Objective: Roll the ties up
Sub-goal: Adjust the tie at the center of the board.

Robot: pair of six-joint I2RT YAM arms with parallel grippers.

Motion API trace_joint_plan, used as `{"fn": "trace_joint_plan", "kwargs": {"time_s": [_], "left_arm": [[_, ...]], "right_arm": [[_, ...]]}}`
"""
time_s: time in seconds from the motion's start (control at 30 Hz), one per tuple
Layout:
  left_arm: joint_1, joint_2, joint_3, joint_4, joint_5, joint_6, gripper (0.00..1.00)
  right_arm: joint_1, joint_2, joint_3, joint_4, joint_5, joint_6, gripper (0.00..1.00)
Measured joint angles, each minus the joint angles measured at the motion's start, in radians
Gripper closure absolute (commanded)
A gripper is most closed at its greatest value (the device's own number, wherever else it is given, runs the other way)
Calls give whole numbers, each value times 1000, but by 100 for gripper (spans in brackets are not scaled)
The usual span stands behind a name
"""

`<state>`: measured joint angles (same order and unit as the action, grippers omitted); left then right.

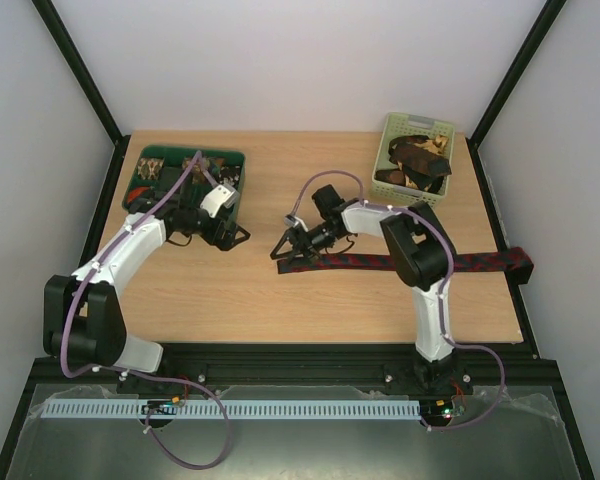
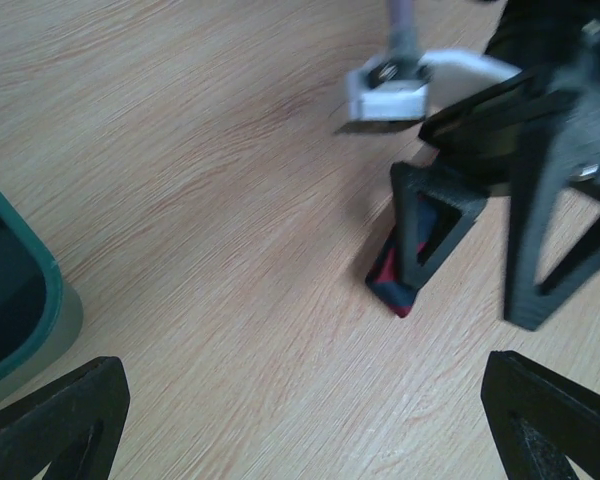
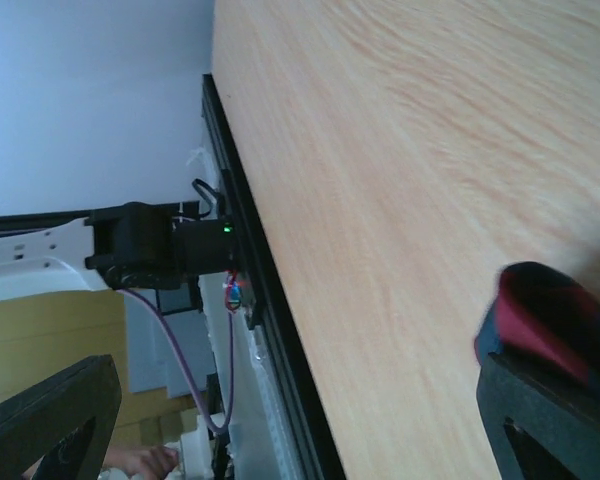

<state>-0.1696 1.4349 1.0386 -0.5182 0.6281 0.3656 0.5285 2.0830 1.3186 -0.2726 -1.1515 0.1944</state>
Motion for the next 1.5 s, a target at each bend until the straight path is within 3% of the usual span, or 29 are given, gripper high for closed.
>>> {"fn": "trace_joint_plan", "kwargs": {"time_s": [0.13,0.43,0.53,0.77,0.87,1.07,1.33,1.5], "left_arm": [[0,0,-2,5,2,-1,0],[-13,-8,-55,12,0,8,1],[-61,-36,-101,27,-25,33,3],[-282,-84,-253,137,-158,110,12],[-331,-45,-288,193,-204,155,19],[-385,96,-282,304,-264,218,24],[-466,252,-193,371,-333,252,17],[-492,353,-83,372,-358,269,25]], "right_arm": [[-4,115,17,-10,-69,-10,1],[-10,116,26,-39,-100,-29,2],[-18,73,24,-83,-72,-39,12],[-129,-106,-26,-238,13,-167,51],[-173,-121,-87,-259,77,-185,61],[-174,-118,-148,-248,187,-159,66],[-217,-120,-138,-246,199,-153,67],[-235,-126,-138,-248,206,-153,71]]}}
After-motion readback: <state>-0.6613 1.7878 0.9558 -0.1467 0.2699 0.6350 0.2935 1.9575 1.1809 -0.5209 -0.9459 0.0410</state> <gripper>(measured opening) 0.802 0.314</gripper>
